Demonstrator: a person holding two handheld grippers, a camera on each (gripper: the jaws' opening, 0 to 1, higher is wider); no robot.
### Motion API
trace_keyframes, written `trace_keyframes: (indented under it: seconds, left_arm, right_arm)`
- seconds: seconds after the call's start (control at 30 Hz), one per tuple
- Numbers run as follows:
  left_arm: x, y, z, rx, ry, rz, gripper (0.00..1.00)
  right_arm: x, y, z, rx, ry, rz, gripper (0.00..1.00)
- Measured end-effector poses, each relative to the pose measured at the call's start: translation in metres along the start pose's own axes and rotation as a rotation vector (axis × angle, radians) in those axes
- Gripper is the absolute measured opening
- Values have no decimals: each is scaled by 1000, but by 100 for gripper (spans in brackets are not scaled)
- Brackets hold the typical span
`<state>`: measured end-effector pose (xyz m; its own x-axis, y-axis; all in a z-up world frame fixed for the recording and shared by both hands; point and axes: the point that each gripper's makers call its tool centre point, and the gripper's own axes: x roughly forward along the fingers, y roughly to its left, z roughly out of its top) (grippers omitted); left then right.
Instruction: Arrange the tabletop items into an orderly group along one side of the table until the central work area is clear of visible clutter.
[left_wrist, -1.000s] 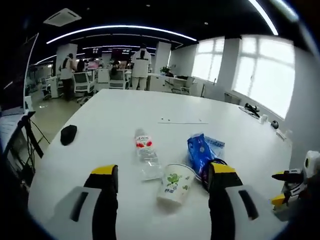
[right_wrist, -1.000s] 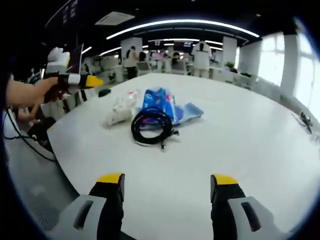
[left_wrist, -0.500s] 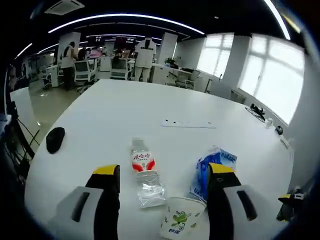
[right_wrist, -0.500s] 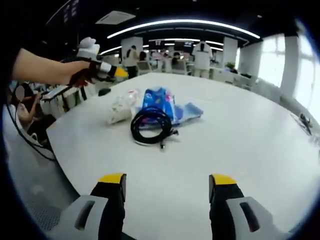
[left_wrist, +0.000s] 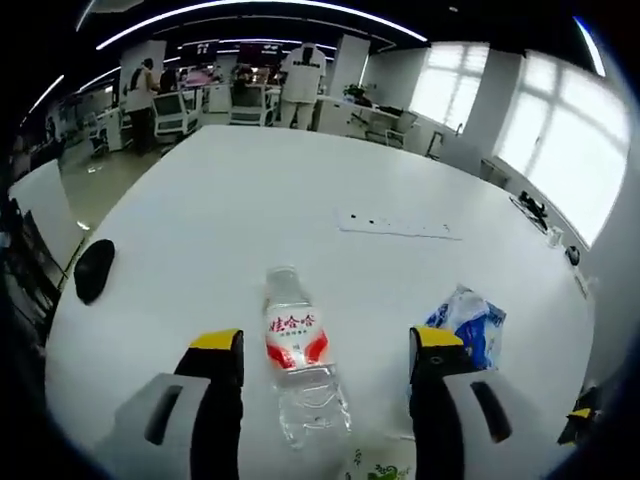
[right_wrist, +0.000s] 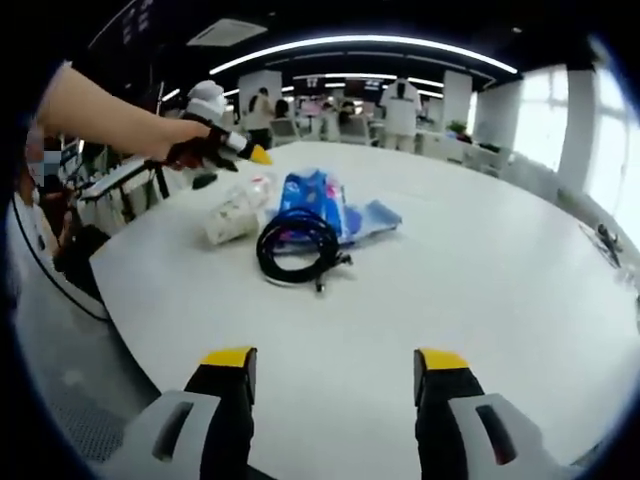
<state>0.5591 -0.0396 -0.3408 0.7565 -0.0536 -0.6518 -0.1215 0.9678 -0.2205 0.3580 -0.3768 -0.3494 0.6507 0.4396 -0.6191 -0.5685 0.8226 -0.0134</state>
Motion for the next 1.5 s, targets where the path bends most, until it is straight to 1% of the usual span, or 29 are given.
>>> trace_keyframes:
  seconds: [0.13,0.2,0.33,0.37,0.4,0.47,0.57,0.63,0.73,0.83,0.93,1.0,1.03,1.07,1.1,1.13,1.17,1.3,1.33,1.4,1.5]
  left_arm:
    - [17,4,-2,6,26,18,66]
    - [12,-2,-6,0,33,26,67]
    - [17,1,-17,-34,54,52,66]
    - [18,2,-21,-41,72,59,66]
    - [19,2,-26,-33,90,67,65]
    - [22,3,-30,-19,99,74,64]
    - [24,5,-29,-21,96,83,63]
    - [29,6,-28,-57,94,82,64]
    - [32,9,-28,-63,95,95,63]
    - [36,7,-29,-74,95,90,61]
    - [38,8,-32,-55,105,98,59]
    - [38,9,-34,-56,116,97,58]
    - [42,6,-35,-51,112,75,57]
    - [42,10,-37,-48,118,100,56]
    - [43,11,-36,-10,108,92,53]
    - [43,11,-37,13,115,92,50]
    - [45,9,-35,10,111,83,49]
    - [50,13,-35,40,118,107,48]
    - [49,13,-35,50,113,109,47]
    - [50,15,-35,84,127,105,46]
    - [48,17,-34,69,137,101,44]
  right_arm:
    - [1,1,-2,-7,6,5,64]
    - [2,1,-3,-8,8,7,63]
    - [2,2,-4,-10,14,8,63]
    - [2,2,-4,-10,15,8,63]
    - [2,2,-5,-11,16,8,62]
    - [3,2,-5,-12,18,10,62]
    - [3,2,-6,-11,20,11,62]
    - [3,3,-6,-10,22,11,62]
    - [2,3,-5,-5,23,11,61]
    - [2,3,-4,0,19,14,61]
    - [3,6,-5,-3,24,25,61]
    - [2,5,-3,-3,17,22,61]
    - [2,5,-3,-3,17,23,60]
    - [2,5,-3,3,16,21,60]
    - [2,4,-3,7,18,20,60]
    - [2,4,-4,11,19,20,60]
    - [2,3,-4,14,19,19,60]
    - [2,4,-3,7,20,24,59]
    - [2,5,-4,10,20,26,60]
    - [2,3,-2,22,10,24,59]
    - [1,0,-1,31,5,11,59]
